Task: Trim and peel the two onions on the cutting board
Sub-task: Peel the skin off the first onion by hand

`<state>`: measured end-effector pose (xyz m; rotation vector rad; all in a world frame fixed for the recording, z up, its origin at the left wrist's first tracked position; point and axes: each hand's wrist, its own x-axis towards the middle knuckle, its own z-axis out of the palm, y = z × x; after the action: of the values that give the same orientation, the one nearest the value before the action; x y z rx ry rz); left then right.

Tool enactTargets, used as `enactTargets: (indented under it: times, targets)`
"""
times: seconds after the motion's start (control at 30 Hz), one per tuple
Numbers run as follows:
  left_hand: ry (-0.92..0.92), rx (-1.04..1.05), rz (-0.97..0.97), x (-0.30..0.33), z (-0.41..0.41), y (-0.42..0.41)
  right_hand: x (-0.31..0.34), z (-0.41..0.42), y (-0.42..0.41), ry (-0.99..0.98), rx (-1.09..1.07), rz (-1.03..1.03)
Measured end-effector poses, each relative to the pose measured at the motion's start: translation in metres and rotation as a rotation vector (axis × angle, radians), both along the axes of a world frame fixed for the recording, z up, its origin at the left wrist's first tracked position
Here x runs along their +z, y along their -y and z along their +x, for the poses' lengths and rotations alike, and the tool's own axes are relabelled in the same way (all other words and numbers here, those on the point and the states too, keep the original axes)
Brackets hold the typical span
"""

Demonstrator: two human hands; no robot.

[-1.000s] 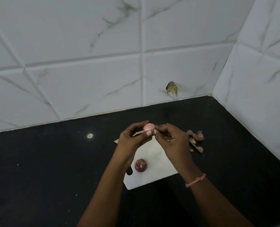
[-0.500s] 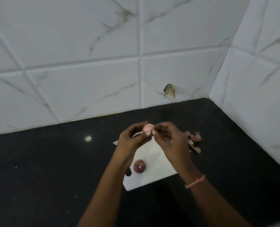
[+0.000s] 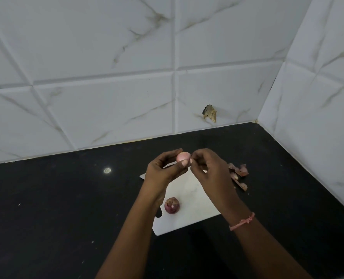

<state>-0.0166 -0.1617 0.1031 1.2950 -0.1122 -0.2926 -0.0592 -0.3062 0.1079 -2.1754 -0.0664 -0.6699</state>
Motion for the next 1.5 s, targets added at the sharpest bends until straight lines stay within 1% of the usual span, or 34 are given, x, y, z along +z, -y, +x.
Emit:
enactTargets:
  times: [0.17,0.27,0.33,0.4,0.53,0.6,0.67,0.77,0.93,1.07,1.23,1.37,1.5]
  targets:
    - [-0.038,-0.001,-0.021,-0.002,-0.001,0.003,-0.003,0.008,0.002,-0.046,0.018,-0.141]
    - [-0.068,-0.027,-0.042,-0.003,0.000,0.004,-0.002,0.009,0.003,-0.049,0.010,-0.153]
    - [-0.127,-0.057,-0.122,-0.004,0.001,0.003,0.000,0.008,0.005,-0.062,0.019,-0.080]
    - [-0.178,-0.079,-0.182,-0.004,0.002,0.002,0.005,0.006,0.008,-0.109,0.023,0.043]
    - [-0.232,-0.072,-0.241,-0.004,0.003,0.001,0.013,0.004,0.009,-0.225,0.001,0.282]
    - [-0.242,-0.067,-0.253,-0.003,0.003,0.002,0.013,0.004,0.008,-0.222,-0.031,0.411]
    - [-0.229,-0.067,-0.241,-0.003,0.003,0.004,0.010,0.002,0.006,-0.205,-0.046,0.470]
    - [-0.229,-0.050,-0.225,-0.003,0.001,0.004,0.008,-0.004,-0.001,-0.205,-0.027,0.400]
    - [-0.274,-0.019,-0.250,-0.003,-0.002,0.007,0.004,-0.002,-0.002,-0.175,-0.099,0.298]
    - [-0.245,-0.018,-0.249,0.000,-0.004,0.010,0.003,-0.003,-0.004,-0.167,-0.110,0.250]
    - [-0.306,-0.002,-0.299,0.000,-0.004,0.013,0.004,-0.002,0.002,-0.158,-0.133,0.303]
    - [-0.371,-0.019,-0.310,0.002,-0.003,0.014,0.000,-0.001,0.010,-0.179,-0.198,0.298]
    - [-0.434,0.020,-0.312,0.003,-0.002,0.017,-0.006,0.000,0.020,-0.213,-0.260,0.300]
